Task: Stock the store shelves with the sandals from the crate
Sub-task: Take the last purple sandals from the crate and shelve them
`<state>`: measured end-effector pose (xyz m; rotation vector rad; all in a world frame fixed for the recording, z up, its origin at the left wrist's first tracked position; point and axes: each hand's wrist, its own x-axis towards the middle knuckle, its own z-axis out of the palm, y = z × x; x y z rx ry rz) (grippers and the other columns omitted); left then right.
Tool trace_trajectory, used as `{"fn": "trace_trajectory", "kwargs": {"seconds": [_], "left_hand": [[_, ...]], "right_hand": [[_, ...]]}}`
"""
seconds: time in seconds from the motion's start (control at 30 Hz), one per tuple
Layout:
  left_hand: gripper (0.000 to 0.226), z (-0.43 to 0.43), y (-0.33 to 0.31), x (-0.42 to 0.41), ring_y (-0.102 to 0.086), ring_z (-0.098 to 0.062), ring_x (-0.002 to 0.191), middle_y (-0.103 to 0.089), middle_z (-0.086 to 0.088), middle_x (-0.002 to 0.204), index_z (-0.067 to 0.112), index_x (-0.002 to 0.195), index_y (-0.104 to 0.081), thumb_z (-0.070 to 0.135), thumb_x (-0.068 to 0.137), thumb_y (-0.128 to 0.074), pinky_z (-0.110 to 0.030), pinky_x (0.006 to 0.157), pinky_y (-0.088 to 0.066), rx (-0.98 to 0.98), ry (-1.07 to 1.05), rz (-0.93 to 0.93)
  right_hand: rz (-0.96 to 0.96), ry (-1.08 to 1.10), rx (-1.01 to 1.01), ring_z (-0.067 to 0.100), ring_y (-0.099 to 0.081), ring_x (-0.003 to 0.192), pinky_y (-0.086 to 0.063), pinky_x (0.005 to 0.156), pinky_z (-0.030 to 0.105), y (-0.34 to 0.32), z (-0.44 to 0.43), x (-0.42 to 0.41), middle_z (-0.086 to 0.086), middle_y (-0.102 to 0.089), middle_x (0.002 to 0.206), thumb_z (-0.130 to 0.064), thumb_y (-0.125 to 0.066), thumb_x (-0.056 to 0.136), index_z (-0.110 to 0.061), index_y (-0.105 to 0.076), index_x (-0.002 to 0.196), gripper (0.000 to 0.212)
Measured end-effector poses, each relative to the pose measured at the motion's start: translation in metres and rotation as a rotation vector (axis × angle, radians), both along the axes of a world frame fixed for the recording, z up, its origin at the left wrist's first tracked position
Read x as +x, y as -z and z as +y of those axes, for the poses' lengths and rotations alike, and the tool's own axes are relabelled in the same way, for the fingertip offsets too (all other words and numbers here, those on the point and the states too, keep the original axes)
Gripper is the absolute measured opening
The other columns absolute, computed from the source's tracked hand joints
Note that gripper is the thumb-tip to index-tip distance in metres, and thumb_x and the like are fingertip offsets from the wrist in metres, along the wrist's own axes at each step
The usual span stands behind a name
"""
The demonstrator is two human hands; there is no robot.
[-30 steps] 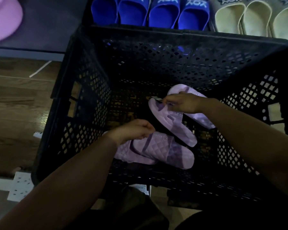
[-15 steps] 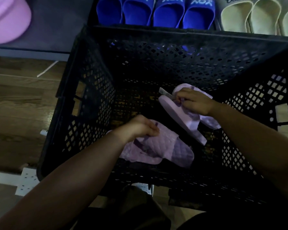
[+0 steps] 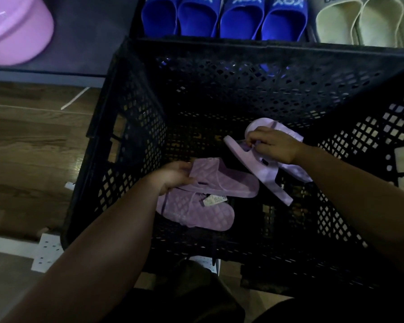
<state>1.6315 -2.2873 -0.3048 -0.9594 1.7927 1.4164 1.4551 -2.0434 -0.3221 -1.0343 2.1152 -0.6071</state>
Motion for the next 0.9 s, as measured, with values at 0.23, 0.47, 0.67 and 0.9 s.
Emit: {"fn": "trace_trajectory", "kwargs": {"seconds": [0.23, 0.47, 0.67, 0.9], "left_hand": [[0.037, -0.009, -0.007, 0.007, -0.052, -0.006, 0.063, -0.059, 0.003, 0.085, 0.002, 0.113, -0.064, 0.024, 0.084, -0.070, -0.015, 0.039, -0.035, -0.081, -0.101, -0.112], [0.036, 0.018, 0.004, -0.005, -0.054, -0.016, 0.063, -0.059, -0.008, 0.077, 0.001, 0.097, -0.064, 0.031, 0.080, -0.074, -0.019, 0.046, -0.041, -0.125, -0.104, -0.004], [0.041, 0.003, 0.013, -0.004, -0.060, -0.030, 0.102, -0.061, -0.015, 0.117, 0.007, 0.115, -0.058, 0.024, 0.081, -0.071, -0.033, 0.082, -0.051, -0.336, -0.002, 0.094], [0.069, -0.008, 0.009, 0.011, -0.053, -0.030, 0.103, -0.044, -0.011, 0.137, 0.024, 0.148, -0.023, 0.051, 0.091, -0.052, -0.033, 0.075, -0.049, -0.115, -0.009, -0.261]], "right_hand": [[-0.004, -0.018, -0.026, -0.011, -0.040, 0.081, -0.027, 0.078, 0.030, 0.001, -0.001, -0.001, 0.001, -0.046, 0.089, -0.007, -0.046, 0.096, -0.011, -0.053, 0.099, 0.008], [-0.015, -0.013, -0.034, -0.012, -0.039, 0.081, -0.029, 0.077, 0.033, 0.001, -0.002, 0.000, -0.004, -0.044, 0.084, -0.008, -0.048, 0.096, -0.020, -0.047, 0.091, 0.013], [-0.028, 0.003, -0.036, -0.004, -0.043, 0.083, -0.027, 0.077, 0.028, -0.007, -0.004, 0.003, 0.004, -0.048, 0.086, -0.024, -0.045, 0.087, -0.024, -0.048, 0.088, 0.003], [-0.026, 0.001, -0.042, 0.004, -0.043, 0.084, -0.031, 0.078, 0.033, -0.009, -0.003, 0.005, -0.001, -0.051, 0.085, -0.037, -0.043, 0.083, -0.030, -0.051, 0.089, 0.013]]}}
